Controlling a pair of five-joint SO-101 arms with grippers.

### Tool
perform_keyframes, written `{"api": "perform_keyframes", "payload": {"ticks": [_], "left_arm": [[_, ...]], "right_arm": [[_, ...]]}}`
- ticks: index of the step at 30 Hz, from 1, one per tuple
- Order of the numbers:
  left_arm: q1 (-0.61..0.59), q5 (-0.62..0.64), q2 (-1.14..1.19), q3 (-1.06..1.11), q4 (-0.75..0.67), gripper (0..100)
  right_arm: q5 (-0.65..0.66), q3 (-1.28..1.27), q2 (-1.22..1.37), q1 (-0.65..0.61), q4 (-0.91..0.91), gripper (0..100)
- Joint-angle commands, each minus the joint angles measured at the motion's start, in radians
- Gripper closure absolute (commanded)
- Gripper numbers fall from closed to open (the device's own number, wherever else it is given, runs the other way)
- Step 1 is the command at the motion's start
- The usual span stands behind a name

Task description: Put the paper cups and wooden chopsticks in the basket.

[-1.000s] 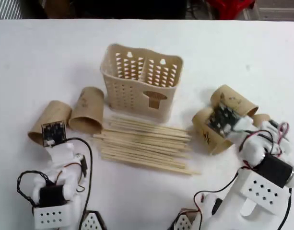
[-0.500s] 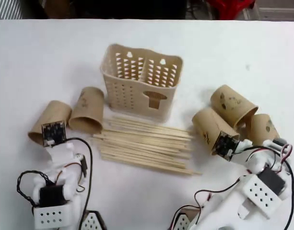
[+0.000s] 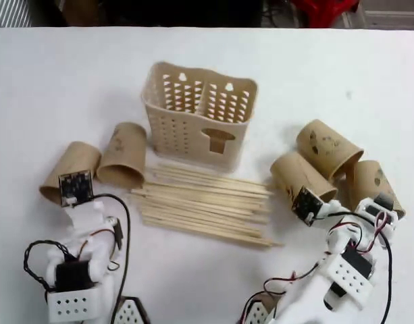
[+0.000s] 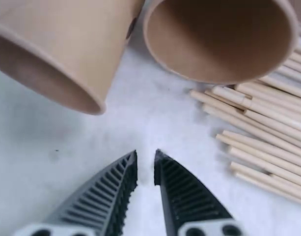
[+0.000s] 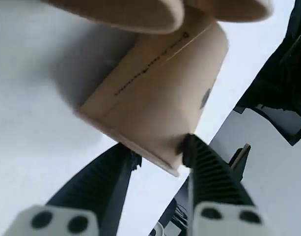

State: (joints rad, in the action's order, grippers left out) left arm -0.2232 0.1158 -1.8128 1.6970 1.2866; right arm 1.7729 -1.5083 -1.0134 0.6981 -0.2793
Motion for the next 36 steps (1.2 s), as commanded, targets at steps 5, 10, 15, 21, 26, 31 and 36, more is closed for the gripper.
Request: {"api": "perform_keyframes", "payload": {"ticks": [5,10,15,21,26,31,36], "left_arm": [[-0.008,0.009,-0.010,-0.002,0.003,92],[-0.008,0.009,-0.010,-0.002,0.003,92],[-0.008,0.009,-0.010,-0.002,0.003,92],[-0.008,0.009,-0.010,-0.002,0.003,92],[-0.008,0.009,-0.010,-0.002,0.003,92],[-0.008,0.009,-0.010,-0.002,0.003,92],[-0.008,0.009,-0.010,-0.002,0.003,92]], "right_arm": [[-0.058,-0.025,-0.025,-0.001,0.024,98.1],[-0.066,-0.023,-0.025,0.076,0.027,98.2],[-0.199,0.023,-0.027,0.124,0.024,98.2],[-0.543,0.221,-0.027,0.114,-0.133,98.2],[-0.744,0.528,-0.027,0.058,-0.506,98.2],[-0.907,0.784,-0.025,-0.104,-0.814,98.2],[-1.085,1.000,-0.016,-0.291,-1.015,98.2]]}}
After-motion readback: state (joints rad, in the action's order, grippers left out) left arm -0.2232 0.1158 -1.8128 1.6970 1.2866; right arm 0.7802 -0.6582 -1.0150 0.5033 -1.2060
